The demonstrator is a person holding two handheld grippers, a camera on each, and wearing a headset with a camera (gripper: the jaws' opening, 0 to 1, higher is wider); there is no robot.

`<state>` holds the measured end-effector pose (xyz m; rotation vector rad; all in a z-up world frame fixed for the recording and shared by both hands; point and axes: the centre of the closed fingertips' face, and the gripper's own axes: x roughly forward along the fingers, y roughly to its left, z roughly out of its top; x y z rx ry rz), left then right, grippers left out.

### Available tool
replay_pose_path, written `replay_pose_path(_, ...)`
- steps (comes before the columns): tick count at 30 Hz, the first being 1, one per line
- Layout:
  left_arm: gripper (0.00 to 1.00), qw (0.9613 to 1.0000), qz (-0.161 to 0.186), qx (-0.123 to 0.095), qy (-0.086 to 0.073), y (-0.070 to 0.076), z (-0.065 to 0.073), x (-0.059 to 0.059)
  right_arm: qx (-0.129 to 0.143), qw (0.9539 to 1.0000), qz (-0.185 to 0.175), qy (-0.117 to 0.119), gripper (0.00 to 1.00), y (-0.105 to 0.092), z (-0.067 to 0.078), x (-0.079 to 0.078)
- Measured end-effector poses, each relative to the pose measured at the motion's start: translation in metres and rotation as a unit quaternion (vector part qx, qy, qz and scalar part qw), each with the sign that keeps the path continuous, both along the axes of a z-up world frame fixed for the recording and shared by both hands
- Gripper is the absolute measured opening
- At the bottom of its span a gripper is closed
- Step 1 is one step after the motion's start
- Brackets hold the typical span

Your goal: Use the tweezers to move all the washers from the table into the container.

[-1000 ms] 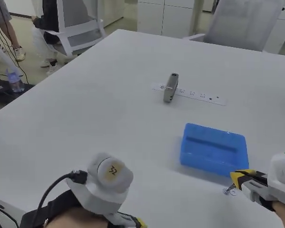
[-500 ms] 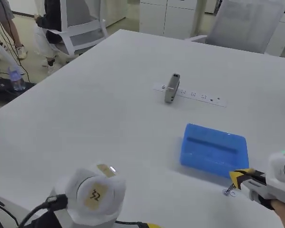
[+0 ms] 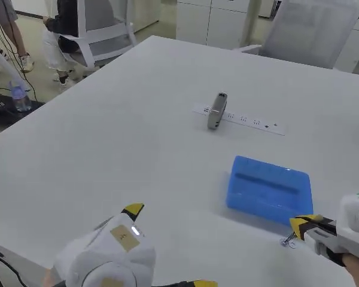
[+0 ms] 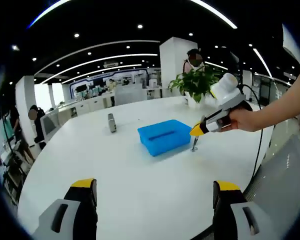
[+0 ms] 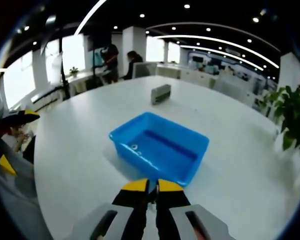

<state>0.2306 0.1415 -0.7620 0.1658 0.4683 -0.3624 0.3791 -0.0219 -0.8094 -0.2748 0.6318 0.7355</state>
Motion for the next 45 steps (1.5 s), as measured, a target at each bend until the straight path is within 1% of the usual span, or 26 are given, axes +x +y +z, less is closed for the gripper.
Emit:
replay_pose_path(3, 0.99, 0.9999, 0.004, 0.013, 0.007, 0.004, -0.002, -0.001, 0.006, 0.9999, -0.007, 0.007, 0.01, -0.003, 0.000, 0.003)
replay_pose_path(7, 0.99, 1.0000, 0.003, 0.009, 0.000, 0.003, 0.000, 0.000, 0.005, 0.9999, -0.005, 0.011, 0.00, -0.002, 0.000, -0.002)
replay_pose_path(10, 0.99, 1.0000, 0.003, 0.009, 0.001, 0.003, 0.000, 0.000, 0.006, 0.9999, 0.003, 0.015, 0.00, 0.000, 0.004, -0.011)
replay_pose_path(12, 0.99, 1.0000, 0.000, 0.004, 0.000, 0.002, 0.001, 0.000, 0.009, 0.9998, 0.004, 0.015, 0.00, 0.001, 0.007, -0.013)
replay_pose_path(16, 0.99, 1.0000, -0.003, 0.004, 0.002, 0.001, 0.000, -0.001, 0.039, 0.9990, 0.000, 0.021, 0.00, 0.003, 0.021, -0.014)
replay_pose_path(18, 0.99, 1.0000, -0.004, 0.006, 0.002, 0.000, 0.000, -0.001, 0.049, 0.9987, -0.001, 0.017, 0.00, 0.003, 0.033, -0.014)
replay_pose_path(20, 0.99, 0.9999, -0.004, 0.009, 0.006, 0.001, -0.002, -0.002, 0.056, 0.9984, 0.001, 0.013, 0.00, 0.007, 0.043, -0.016)
replay_pose_path(22, 0.99, 0.9999, -0.006, 0.011, 0.004, 0.000, -0.001, -0.002, 0.062, 0.9980, 0.002, 0.010, 0.00, 0.008, 0.052, -0.013)
replay_pose_path(25, 0.99, 0.9999, -0.006, 0.013, 0.006, 0.000, -0.002, -0.002, 0.067, 0.9977, 0.004, 0.006, 0.00, 0.010, 0.061, -0.011)
replay_pose_path(26, 0.99, 0.9998, -0.007, 0.015, 0.007, 0.001, -0.003, -0.002, 0.067, 0.9977, 0.005, 0.001, 0.00, 0.011, 0.067, -0.010)
replay_pose_path(28, 0.99, 0.9996, -0.011, 0.022, 0.013, 0.000, -0.006, -0.003, 0.073, 0.9973, 0.006, -0.003, 0.00, 0.013, 0.073, -0.006)
replay_pose_path(31, 0.99, 0.9994, -0.016, 0.029, 0.012, -0.002, -0.007, -0.004, 0.079, 0.9968, 0.006, -0.010, 0.00, 0.016, 0.081, -0.001)
replay_pose_path(32, 0.99, 0.9992, -0.017, 0.032, 0.018, -0.002, -0.009, -0.004, 0.079, 0.9967, 0.006, -0.015, 0.00, 0.017, 0.084, 0.002)
replay_pose_path(33, 0.99, 0.9991, -0.017, 0.033, 0.020, -0.002, -0.010, -0.005, 0.079, 0.9967, 0.006, -0.018, 0.00, 0.018, 0.085, 0.003)
replay_pose_path(36, 0.99, 0.9990, -0.020, 0.035, 0.018, -0.002, -0.010, -0.005, 0.084, 0.9961, 0.004, -0.025, 0.00, 0.021, 0.091, 0.011)
replay_pose_path(39, 0.99, 0.9986, -0.020, 0.041, 0.024, -0.002, -0.013, -0.006, 0.085, 0.9959, 0.001, -0.030, 0.00, 0.025, 0.093, 0.016)
replay_pose_path(41, 0.99, 0.9986, -0.021, 0.042, 0.025, -0.002, -0.013, -0.006, 0.085, 0.9958, -0.007, -0.035, 0.00, 0.022, 0.096, 0.022)
replay_pose_path(44, 0.99, 0.9985, -0.022, 0.043, 0.026, -0.002, -0.013, -0.006, 0.089, 0.9954, -0.015, -0.033, 0.01, 0.022, 0.095, 0.030)
replay_pose_path(45, 0.99, 0.9985, -0.022, 0.043, 0.025, -0.002, -0.013, -0.006, 0.089, 0.9954, -0.018, -0.033, 0.01, 0.024, 0.091, 0.033)
